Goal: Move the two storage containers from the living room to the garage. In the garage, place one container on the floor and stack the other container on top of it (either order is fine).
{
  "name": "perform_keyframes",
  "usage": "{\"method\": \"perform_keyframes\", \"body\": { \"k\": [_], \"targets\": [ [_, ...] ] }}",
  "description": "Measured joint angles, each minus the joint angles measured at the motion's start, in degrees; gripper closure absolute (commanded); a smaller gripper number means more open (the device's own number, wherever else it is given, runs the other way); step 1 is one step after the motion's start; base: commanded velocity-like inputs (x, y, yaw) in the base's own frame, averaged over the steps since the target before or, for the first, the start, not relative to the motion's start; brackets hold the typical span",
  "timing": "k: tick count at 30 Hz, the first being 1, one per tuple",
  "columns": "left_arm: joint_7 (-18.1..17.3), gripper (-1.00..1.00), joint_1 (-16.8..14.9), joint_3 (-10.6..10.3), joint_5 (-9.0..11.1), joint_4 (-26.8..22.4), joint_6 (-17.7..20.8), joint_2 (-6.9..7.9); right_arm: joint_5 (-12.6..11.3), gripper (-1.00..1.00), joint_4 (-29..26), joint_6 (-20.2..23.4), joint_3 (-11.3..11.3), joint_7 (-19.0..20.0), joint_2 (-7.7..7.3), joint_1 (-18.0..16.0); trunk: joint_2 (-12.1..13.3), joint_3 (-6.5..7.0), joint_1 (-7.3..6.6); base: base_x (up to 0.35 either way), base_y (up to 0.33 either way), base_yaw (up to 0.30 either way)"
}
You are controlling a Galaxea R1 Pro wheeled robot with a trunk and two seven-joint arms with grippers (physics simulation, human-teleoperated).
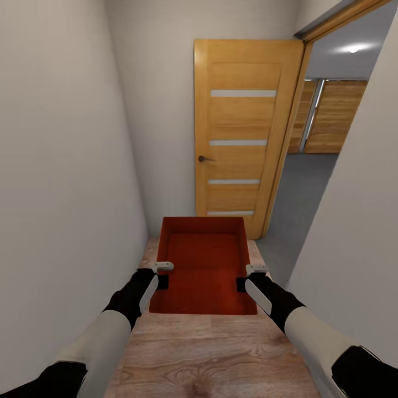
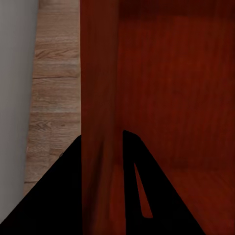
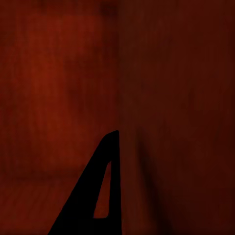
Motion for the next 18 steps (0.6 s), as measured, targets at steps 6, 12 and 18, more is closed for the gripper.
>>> {"method": "perform_keyframes", "body": {
  "k": [6, 12, 18],
  "targets": [
    [0.04, 1.0, 0.0, -0.02, 0.06, 0.0, -0.01, 0.0, 0.0, 1.0, 0.0, 0.0, 0.0, 0.01, -0.01, 0.0, 0.0, 0.0, 0.0, 0.323, 0.0, 0.0],
    [0.07, 1.0, 0.0, -0.04, 0.1, 0.01, -0.01, 0.0, -0.04, 1.0, 0.0, -0.01, 0.04, 0.0, -0.02, 0.0, 0.0, 0.0, 0.0, 0.323, 0.0, 0.0],
    [0.04, 1.0, 0.0, -0.03, 0.05, 0.01, -0.02, 0.0, -0.12, 1.0, -0.01, -0.03, 0.09, -0.04, -0.02, 0.0, 0.0, 0.0, 0.0, 0.323, 0.0, 0.0]
  ]
}}
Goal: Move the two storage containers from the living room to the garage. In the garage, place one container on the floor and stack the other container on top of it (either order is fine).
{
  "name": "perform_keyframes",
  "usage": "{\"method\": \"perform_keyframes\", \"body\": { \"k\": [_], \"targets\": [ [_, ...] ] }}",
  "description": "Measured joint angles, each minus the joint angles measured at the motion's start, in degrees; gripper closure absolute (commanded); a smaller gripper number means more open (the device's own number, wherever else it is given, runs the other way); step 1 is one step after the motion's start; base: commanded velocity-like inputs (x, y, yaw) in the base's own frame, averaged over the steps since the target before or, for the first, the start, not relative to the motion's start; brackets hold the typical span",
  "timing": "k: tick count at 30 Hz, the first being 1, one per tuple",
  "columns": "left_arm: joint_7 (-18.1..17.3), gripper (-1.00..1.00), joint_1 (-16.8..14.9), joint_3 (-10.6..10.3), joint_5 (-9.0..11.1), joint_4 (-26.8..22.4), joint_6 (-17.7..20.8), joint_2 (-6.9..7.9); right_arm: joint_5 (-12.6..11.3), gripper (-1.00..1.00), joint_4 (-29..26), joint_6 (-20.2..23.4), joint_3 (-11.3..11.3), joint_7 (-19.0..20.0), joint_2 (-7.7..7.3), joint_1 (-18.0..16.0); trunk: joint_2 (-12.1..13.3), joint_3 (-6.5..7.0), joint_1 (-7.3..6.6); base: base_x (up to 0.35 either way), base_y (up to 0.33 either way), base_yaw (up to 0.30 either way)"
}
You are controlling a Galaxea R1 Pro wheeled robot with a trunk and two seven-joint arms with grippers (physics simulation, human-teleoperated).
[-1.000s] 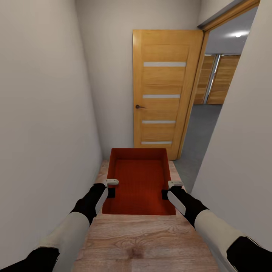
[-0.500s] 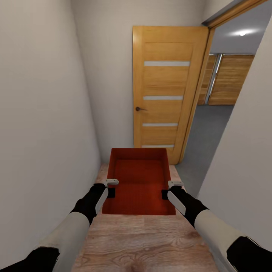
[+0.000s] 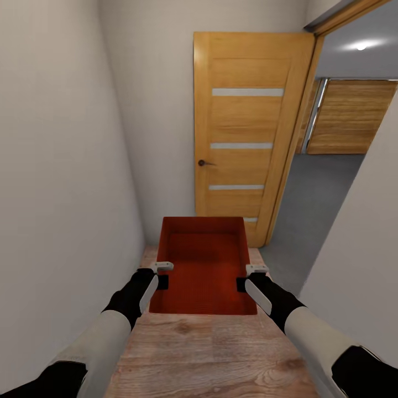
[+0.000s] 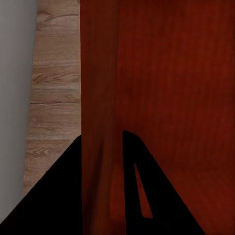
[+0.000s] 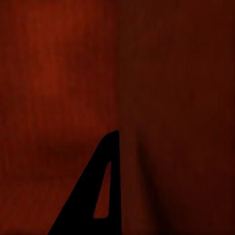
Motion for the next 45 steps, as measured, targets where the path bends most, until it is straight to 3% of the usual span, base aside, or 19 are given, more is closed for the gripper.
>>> {"method": "perform_keyframes", "body": {
  "k": [45],
  "targets": [
    [0.11, 1.0, 0.0, -0.08, 0.14, -0.02, -0.11, 0.0, 0.0, 1.0, 0.01, -0.14, 0.06, 0.06, -0.03, 0.0, 0.0, 0.0, 0.01, 0.317, 0.0, 0.0]
  ]
}}
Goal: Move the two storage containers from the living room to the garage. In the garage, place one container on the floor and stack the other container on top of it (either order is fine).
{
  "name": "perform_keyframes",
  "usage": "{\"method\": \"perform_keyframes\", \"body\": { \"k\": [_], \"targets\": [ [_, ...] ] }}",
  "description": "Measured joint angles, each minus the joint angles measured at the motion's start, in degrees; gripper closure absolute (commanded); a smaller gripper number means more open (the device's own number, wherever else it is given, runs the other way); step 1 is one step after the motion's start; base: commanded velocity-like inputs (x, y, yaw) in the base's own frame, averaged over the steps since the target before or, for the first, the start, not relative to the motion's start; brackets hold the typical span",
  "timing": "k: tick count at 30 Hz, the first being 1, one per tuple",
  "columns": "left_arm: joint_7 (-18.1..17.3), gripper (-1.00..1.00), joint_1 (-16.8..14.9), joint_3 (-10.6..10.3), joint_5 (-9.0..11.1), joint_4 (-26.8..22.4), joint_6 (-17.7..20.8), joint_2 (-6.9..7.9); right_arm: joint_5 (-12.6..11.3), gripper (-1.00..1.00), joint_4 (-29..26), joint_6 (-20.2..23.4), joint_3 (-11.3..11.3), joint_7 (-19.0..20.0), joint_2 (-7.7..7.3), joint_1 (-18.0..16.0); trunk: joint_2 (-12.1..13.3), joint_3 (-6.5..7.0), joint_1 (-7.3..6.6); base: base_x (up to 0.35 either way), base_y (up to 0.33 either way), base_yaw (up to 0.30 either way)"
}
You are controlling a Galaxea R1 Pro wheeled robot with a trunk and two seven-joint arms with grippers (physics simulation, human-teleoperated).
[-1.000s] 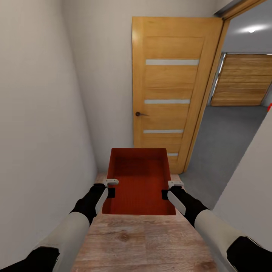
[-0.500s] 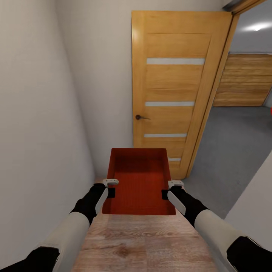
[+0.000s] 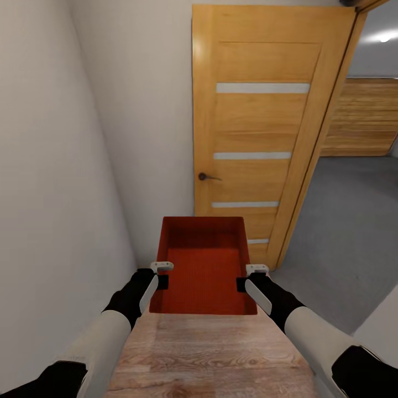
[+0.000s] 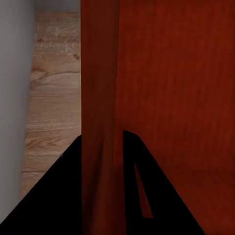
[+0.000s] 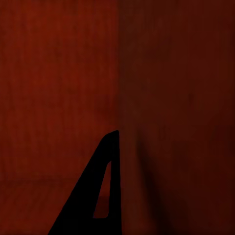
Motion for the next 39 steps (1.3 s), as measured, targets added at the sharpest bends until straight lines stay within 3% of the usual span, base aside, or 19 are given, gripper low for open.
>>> {"method": "perform_keyframes", "body": {
  "k": [39],
  "targets": [
    [-0.07, 1.0, 0.0, 0.04, -0.18, -0.08, 0.02, 0.0, 0.02, 1.0, 0.07, -0.13, -0.03, 0.06, 0.04, 0.0, 0.0, 0.0, 0.02, 0.021, 0.0, -0.007]
  ]
}}
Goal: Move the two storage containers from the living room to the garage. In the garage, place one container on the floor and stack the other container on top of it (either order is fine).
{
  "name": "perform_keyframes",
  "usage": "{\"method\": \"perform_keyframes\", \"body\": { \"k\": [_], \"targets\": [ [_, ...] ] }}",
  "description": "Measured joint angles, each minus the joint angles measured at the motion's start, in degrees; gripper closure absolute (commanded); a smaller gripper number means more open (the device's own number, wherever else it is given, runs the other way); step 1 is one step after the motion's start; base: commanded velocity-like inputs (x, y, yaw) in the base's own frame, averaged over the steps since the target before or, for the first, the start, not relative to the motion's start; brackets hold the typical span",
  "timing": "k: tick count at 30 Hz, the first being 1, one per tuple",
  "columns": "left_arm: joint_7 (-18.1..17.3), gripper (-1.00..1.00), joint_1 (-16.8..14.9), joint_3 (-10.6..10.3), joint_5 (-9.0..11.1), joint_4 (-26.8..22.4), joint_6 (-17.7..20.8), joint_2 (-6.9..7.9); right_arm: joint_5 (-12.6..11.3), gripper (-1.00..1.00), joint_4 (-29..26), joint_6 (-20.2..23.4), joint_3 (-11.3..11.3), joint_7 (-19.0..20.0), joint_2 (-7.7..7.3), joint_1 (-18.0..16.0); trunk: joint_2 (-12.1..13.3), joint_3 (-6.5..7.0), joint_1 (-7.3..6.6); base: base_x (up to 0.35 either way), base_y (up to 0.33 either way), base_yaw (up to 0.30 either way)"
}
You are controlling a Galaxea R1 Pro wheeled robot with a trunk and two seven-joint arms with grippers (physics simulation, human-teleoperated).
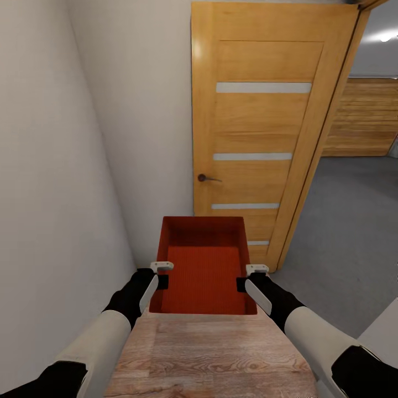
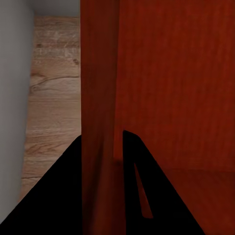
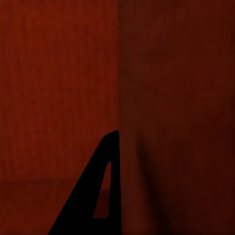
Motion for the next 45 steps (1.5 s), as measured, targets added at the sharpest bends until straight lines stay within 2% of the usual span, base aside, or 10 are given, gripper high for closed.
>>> {"method": "perform_keyframes", "body": {
  "k": [34, 45],
  "targets": [
    [-0.05, 1.0, 0.0, 0.04, -0.13, -0.08, 0.0, -0.02, 0.03, 1.0, -0.06, -0.03, -0.02, 0.0, -0.01, 0.0, 0.0, 0.0, 0.0, 0.001, 0.0, -0.275],
    [-0.13, 1.0, -0.01, 0.11, -0.24, -0.09, 0.21, -0.01, -0.02, 1.0, -0.08, 0.16, -0.07, -0.06, 0.01, 0.01, -0.01, 0.0, -0.03, 0.203, 0.136, -0.031]
  ]
}}
